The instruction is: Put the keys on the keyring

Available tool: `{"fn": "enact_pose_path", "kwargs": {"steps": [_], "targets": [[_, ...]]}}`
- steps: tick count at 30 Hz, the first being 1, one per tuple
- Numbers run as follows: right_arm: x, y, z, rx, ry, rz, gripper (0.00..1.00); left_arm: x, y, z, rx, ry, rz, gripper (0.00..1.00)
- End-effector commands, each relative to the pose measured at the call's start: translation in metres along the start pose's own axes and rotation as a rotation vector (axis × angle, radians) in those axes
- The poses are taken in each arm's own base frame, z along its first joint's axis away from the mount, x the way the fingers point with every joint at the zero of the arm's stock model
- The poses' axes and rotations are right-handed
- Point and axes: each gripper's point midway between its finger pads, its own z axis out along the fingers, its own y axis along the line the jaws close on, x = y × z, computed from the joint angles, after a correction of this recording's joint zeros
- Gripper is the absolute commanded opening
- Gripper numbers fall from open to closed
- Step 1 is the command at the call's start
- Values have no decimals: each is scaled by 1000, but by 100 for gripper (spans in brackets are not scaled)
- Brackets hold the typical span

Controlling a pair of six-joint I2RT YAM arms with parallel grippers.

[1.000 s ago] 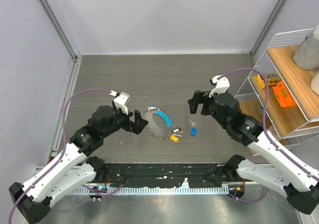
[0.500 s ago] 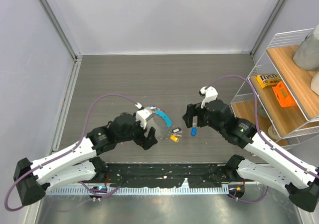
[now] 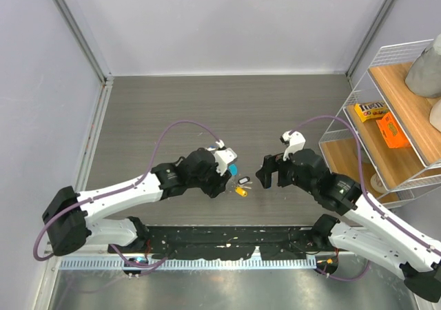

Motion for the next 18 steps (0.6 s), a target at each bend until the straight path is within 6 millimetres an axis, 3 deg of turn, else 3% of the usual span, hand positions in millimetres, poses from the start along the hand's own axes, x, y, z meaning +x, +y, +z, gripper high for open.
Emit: {"fn": "enact_pose_path", "kwargs": {"steps": [1,6,18], "targets": [[0,7,-5,-44,-14,19,95,-29,-3,10,14,-57,78,46],[3,5,-6,-42,-10,17,95,-26,-9,25,59,-25,102,43],[4,10,-10,-77,-17,12,95,-9,4,47,24,64,128,41]]}}
